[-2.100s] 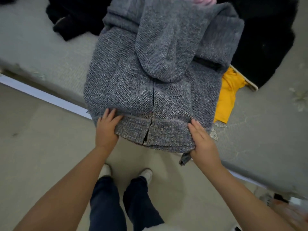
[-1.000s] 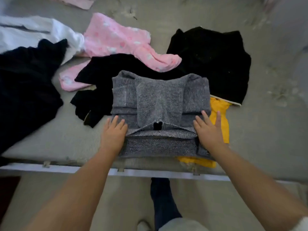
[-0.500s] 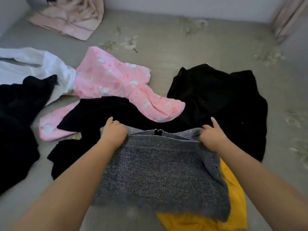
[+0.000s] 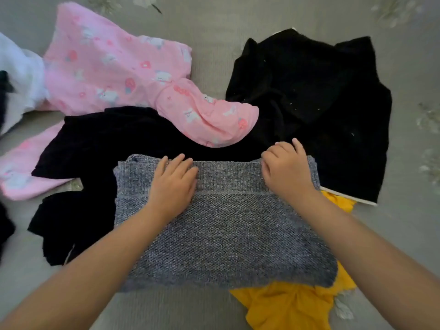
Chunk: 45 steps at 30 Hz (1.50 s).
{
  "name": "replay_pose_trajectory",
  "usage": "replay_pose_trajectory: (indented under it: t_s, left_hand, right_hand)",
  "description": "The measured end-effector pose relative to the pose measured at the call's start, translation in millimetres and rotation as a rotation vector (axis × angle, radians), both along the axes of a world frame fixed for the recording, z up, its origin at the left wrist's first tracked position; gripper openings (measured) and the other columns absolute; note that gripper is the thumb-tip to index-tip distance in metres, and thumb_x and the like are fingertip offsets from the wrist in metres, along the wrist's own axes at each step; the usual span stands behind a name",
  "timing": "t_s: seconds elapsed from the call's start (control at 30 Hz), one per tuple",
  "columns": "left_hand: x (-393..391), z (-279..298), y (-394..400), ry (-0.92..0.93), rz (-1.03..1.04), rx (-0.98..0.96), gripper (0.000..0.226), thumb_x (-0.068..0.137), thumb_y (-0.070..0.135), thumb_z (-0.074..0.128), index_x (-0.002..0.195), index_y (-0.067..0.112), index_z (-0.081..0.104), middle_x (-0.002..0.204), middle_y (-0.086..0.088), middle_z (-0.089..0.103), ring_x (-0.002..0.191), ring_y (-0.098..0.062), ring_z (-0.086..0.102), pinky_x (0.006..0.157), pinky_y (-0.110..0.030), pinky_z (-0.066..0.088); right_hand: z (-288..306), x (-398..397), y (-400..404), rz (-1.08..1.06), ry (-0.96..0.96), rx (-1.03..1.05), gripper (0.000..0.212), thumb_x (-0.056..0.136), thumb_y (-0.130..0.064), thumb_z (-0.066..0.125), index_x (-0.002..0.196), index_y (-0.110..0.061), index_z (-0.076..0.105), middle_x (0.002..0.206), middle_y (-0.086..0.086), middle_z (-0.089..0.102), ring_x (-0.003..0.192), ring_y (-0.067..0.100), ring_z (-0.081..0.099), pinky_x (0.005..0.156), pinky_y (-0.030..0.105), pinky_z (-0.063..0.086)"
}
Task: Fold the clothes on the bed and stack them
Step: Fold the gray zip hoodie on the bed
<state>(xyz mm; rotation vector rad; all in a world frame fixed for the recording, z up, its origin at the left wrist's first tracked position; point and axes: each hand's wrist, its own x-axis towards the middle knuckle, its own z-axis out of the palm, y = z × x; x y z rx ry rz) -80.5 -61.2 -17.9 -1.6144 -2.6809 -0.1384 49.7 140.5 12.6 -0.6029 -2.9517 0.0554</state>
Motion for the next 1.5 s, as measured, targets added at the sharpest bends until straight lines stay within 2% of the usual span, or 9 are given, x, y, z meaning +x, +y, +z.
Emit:
replay_pose_trajectory:
  t_s: [0.13,0.23,0.37,0.5,0.63,0.87,1.13,1.37,1.5]
  left_hand:
    - [34,-22,-21,-0.262,0.147,-0.287,0.078,0.086,0.061,-0.005,0.136,0.024,0.042,0.147,-0.007,0.032,0.139,-0.027,0.017,0.109,-0.057,0.006]
    - [31,-51,-37,-0.277,0.389,-0.358,0.073,0.076,0.066,-0.004,0.143,0.041,0.008,0.153,0.008,-0.011,0.138,-0.026,-0.024,0.106,-0.053,-0.017]
    - [32,-61,-37,-0.262,0.443,-0.349,0.065,0.084,0.069,0.0,0.143,0.041,0.004,0.141,0.015,-0.023,0.138,-0.03,-0.021,0.106,-0.052,-0.016]
    - [34,-62,-36,-0.256,0.487,-0.341,0.067,0.083,0.069,0.001,0.143,0.039,0.003,0.151,0.012,-0.012,0.139,-0.03,-0.02,0.106,-0.053,-0.015]
    - [36,-59,-35,-0.215,0.49,-0.32,0.063,0.086,0.059,0.015,0.145,0.036,0.007,0.155,0.007,-0.001,0.14,-0.029,-0.016,0.104,-0.049,-0.019]
    - [34,-68,-31,-0.206,0.5,-0.303,0.06,0.09,0.055,0.018,0.145,0.035,0.005,0.155,0.006,-0.004,0.14,-0.027,-0.018,0.104,-0.046,-0.019]
    - [33,-48,-27,-0.231,0.415,-0.295,0.06,0.094,0.049,0.027,0.147,0.027,0.011,0.156,0.0,0.0,0.141,-0.025,-0.012,0.11,-0.052,-0.006]
    - [5,-35,-5,-0.244,0.227,-0.321,0.058,0.096,0.03,0.033,0.147,0.014,0.012,0.155,0.0,0.008,0.143,-0.016,0.0,0.113,-0.045,-0.001]
    - [-34,-26,26,-0.354,0.257,-0.484,0.06,0.087,0.028,0.047,0.141,0.013,0.025,0.139,-0.007,0.04,0.131,-0.023,0.033,0.112,-0.05,0.007]
  right_hand:
    - [-23,53,-22,-0.147,-0.283,-0.191,0.042,0.092,-0.034,0.047,0.126,-0.009,0.055,0.137,0.016,0.047,0.131,0.037,0.036,0.106,0.061,0.018]
    - [-50,78,-23,-0.162,-0.482,-0.267,0.083,0.081,-0.064,-0.016,0.145,-0.025,0.02,0.155,0.005,0.004,0.143,0.028,-0.003,0.111,0.049,-0.009]
    - [-65,74,-20,-0.502,-0.24,-0.264,0.067,0.09,-0.055,0.028,0.144,-0.015,0.025,0.153,0.016,0.015,0.142,0.032,0.007,0.11,0.053,-0.001]
    - [-63,70,6,-0.833,-0.117,-0.336,0.042,0.088,-0.021,0.054,0.127,-0.007,0.046,0.119,0.02,0.056,0.113,0.034,0.047,0.094,0.042,0.026]
    - [-53,64,23,-0.736,0.178,-0.167,0.029,0.086,-0.004,0.05,0.114,-0.004,0.057,0.098,0.019,0.061,0.095,0.036,0.054,0.079,0.036,0.019]
    - [-89,60,25,-0.734,-0.266,-0.153,0.036,0.094,-0.021,0.045,0.127,-0.009,0.044,0.119,0.016,0.054,0.11,0.033,0.046,0.092,0.041,0.026]
    - [-60,87,-4,-0.654,-0.068,-0.254,0.049,0.087,-0.02,0.057,0.132,-0.004,0.044,0.133,0.018,0.046,0.123,0.035,0.041,0.107,0.052,0.015]
    - [-44,101,-50,-0.189,-0.022,-0.209,0.041,0.06,0.008,0.076,0.1,0.003,0.067,0.11,0.022,0.063,0.106,0.043,0.058,0.089,0.069,0.031]
    - [-38,38,-17,-0.09,-0.145,-0.232,0.06,0.076,-0.005,0.065,0.132,-0.005,0.045,0.14,0.013,0.042,0.135,0.031,0.031,0.106,0.062,0.013]
